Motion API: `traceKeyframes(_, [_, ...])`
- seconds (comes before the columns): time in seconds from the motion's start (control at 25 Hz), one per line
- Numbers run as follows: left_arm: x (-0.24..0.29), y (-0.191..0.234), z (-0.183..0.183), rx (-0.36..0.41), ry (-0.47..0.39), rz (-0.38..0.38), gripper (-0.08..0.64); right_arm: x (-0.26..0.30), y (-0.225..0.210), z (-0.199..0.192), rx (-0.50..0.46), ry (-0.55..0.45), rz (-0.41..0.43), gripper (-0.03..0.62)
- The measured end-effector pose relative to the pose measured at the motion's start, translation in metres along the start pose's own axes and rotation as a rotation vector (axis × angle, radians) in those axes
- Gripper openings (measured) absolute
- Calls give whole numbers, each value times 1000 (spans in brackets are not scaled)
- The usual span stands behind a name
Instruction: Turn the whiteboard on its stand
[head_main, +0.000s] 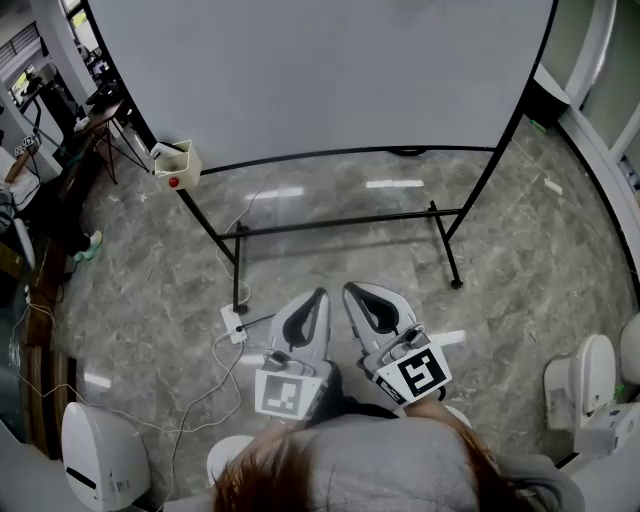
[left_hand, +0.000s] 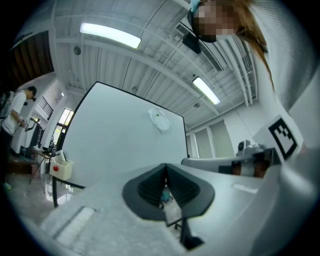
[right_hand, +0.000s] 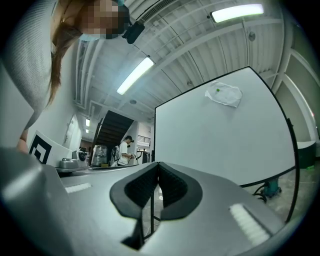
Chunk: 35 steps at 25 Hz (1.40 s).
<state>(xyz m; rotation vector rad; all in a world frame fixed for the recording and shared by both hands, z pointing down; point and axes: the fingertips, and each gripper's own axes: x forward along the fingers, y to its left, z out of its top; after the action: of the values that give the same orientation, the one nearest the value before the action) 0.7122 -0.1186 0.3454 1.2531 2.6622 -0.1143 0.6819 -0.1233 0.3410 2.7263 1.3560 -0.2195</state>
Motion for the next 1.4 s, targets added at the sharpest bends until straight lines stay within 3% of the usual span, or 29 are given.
traceKeyframes(0.44, [109, 89, -30, 14, -5, -26, -3, 113, -89, -23, -7, -21, -10, -6])
traceKeyframes(0.76, [206, 154, -17, 47, -49, -84, -3, 197, -167, -8, -39, -66, -75, -6])
traceKeyframes(1.16, [251, 160, -43, -19, -4, -100, -5, 225, -205, -27, 13, -42, -70, -6])
traceKeyframes(1.4, [296, 127, -55, -14, 4, -139, -3, 202, -252, -27, 31, -39, -99, -6])
